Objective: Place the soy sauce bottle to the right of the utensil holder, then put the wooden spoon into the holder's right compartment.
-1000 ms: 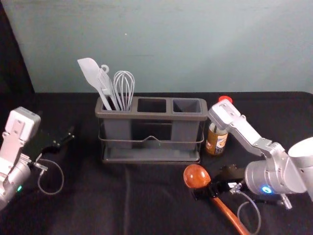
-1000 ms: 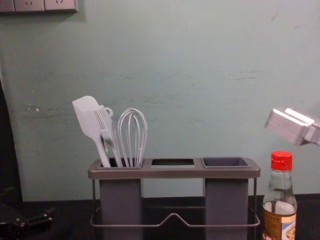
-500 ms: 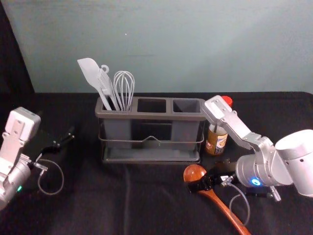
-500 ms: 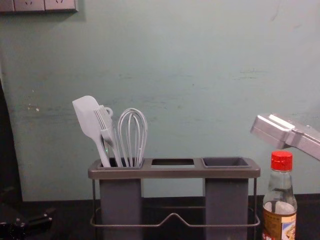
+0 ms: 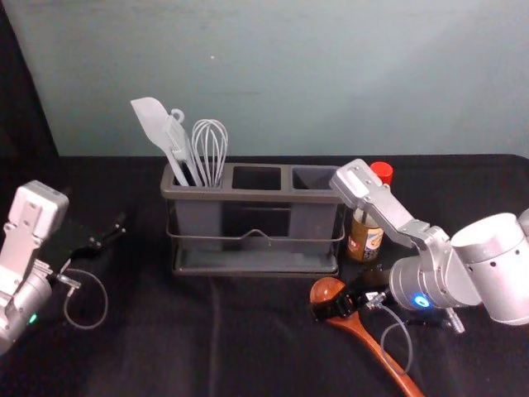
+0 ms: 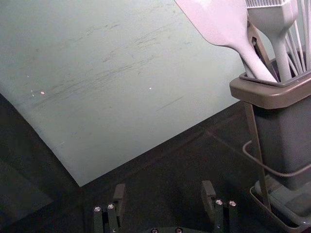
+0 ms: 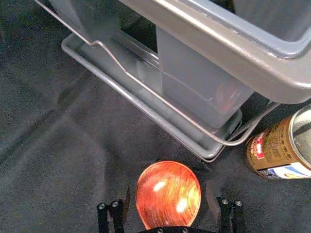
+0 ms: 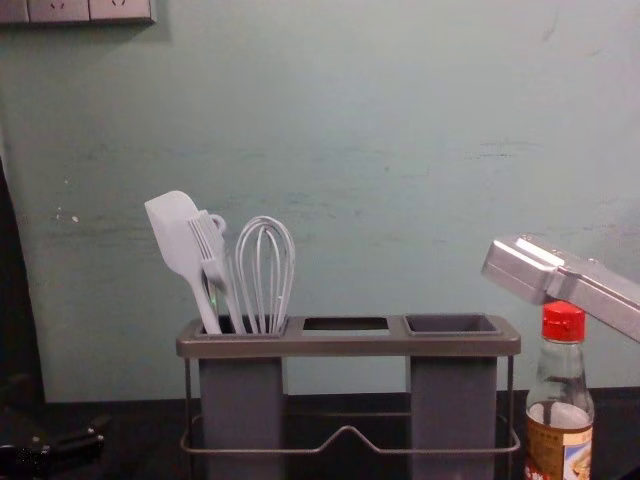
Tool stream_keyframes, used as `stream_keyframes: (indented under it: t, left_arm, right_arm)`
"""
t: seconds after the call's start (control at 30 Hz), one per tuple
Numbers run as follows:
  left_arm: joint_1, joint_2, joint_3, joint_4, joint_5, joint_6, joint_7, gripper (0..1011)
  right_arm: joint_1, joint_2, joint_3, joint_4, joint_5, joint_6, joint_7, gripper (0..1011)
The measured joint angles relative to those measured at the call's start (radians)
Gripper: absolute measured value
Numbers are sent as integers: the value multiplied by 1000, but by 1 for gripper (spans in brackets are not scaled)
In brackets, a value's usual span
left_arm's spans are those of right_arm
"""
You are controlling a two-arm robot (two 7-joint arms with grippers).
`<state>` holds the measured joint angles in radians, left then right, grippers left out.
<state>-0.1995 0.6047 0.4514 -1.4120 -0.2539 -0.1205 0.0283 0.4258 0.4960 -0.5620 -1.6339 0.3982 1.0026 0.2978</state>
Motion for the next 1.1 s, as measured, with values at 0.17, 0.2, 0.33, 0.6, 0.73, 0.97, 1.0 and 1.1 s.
stream_keyframes:
  t: [0.17, 0.2, 0.33, 0.6, 0.73, 0.97, 1.0, 1.1]
  left_arm:
    - [0, 0, 0, 0, 0, 0, 0, 1011]
    - [0, 0, 0, 0, 0, 0, 0, 1011]
    - [0, 0, 0, 0, 0, 0, 0, 1011]
    - [0, 0, 0, 0, 0, 0, 0, 1011]
    - [0, 0, 0, 0, 0, 0, 0, 1011]
    - [0, 0, 0, 0, 0, 0, 0, 1011]
    - [0, 0, 0, 0, 0, 0, 0, 1012]
    - [0, 0, 0, 0, 0, 0, 0, 1012]
  right_arm:
    - [3, -4, 1, 7, -12, 4, 10, 1000]
    - [4, -5, 0, 9, -14, 5, 12, 1002]
    - [10, -11, -1, 20, -24, 5, 22, 1002]
    - [17, -22, -8, 36, -43, 4, 39, 1000]
    - [21, -24, -12, 44, -54, 4, 46, 1000]
    - [23, -29, -12, 51, -72, 3, 56, 1002]
    - [24, -30, -12, 52, -75, 2, 58, 1002]
    - [26, -34, -12, 57, -81, 2, 63, 1000]
